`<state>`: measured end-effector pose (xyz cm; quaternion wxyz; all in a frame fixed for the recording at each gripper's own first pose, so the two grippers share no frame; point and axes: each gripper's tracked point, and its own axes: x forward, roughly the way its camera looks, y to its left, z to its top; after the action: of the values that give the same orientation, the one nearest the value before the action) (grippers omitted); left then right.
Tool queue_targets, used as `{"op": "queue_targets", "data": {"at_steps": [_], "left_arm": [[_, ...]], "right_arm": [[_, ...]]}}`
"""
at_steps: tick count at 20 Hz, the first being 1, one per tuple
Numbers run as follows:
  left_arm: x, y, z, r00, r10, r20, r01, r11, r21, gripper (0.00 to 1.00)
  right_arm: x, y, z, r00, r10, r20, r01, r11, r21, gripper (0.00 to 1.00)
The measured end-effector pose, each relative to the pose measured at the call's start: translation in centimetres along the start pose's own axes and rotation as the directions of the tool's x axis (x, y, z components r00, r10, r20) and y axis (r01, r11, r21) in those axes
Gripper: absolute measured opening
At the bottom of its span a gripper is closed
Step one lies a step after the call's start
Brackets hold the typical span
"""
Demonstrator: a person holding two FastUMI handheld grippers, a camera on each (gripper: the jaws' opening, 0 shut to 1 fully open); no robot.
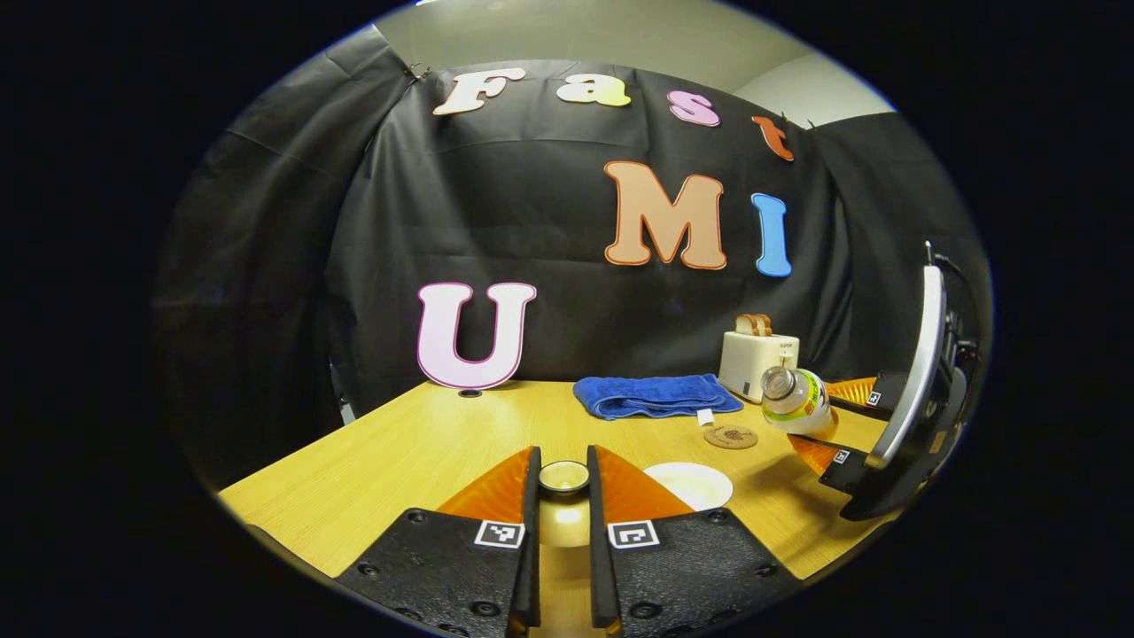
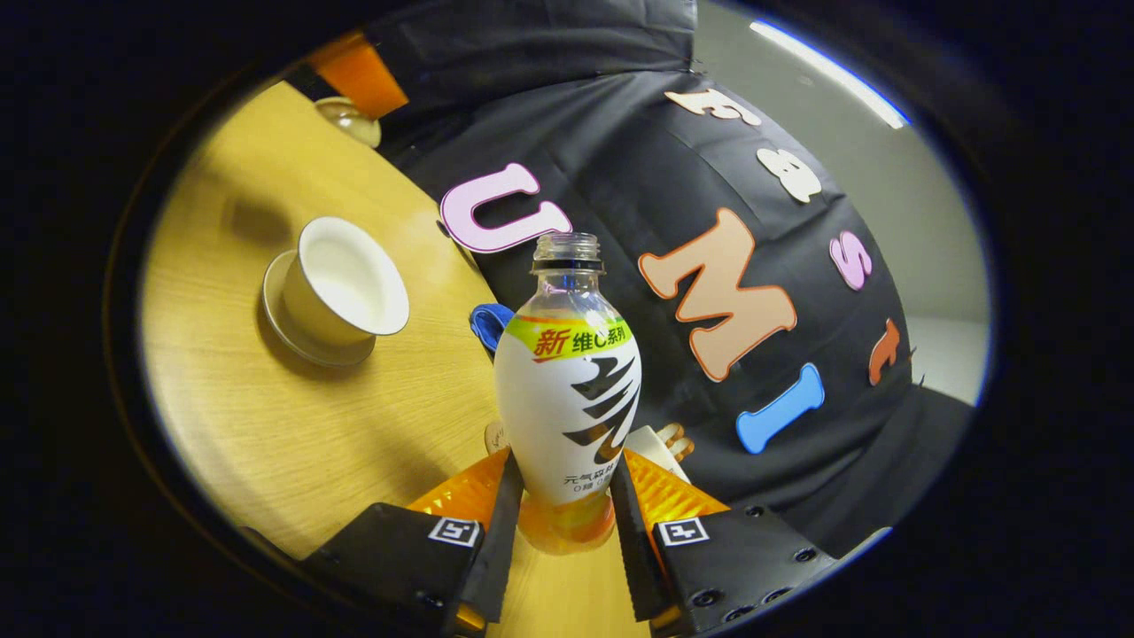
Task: Open the teacup lid with one hand, grasp the water bottle and pour water into the teacup with the other hand; after pouring, place the water bottle on the coaster and then close the teacup lid.
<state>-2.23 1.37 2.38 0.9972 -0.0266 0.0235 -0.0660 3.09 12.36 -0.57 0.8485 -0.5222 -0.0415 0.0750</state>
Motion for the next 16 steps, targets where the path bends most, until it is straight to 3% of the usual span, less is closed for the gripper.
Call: {"op": "queue_targets", "data": {"at_steps": [8, 12, 16], "left_arm": [[-0.2, 0.9, 0.3, 1.000, 0.014, 0.004, -0.014, 1.000, -0.021, 0.19], [-0.2, 1.4, 0.3, 1.000, 0.018, 0.004, -0.018, 0.999, -0.033, 0.20], [-0.3, 1.6, 0.4, 1.000, 0.023, 0.006, -0.023, 0.999, -0.035, 0.19]], "right_arm": [[-0.2, 0.7, 1.2, 0.998, 0.008, 0.061, 0.007, 0.969, -0.248, 0.56], [0.0, 0.7, 1.3, 0.997, 0.016, 0.072, 0.010, 0.939, -0.345, 0.57], [0.1, 0.7, 1.8, 0.995, 0.011, 0.103, 0.038, 0.885, -0.464, 0.58]]}}
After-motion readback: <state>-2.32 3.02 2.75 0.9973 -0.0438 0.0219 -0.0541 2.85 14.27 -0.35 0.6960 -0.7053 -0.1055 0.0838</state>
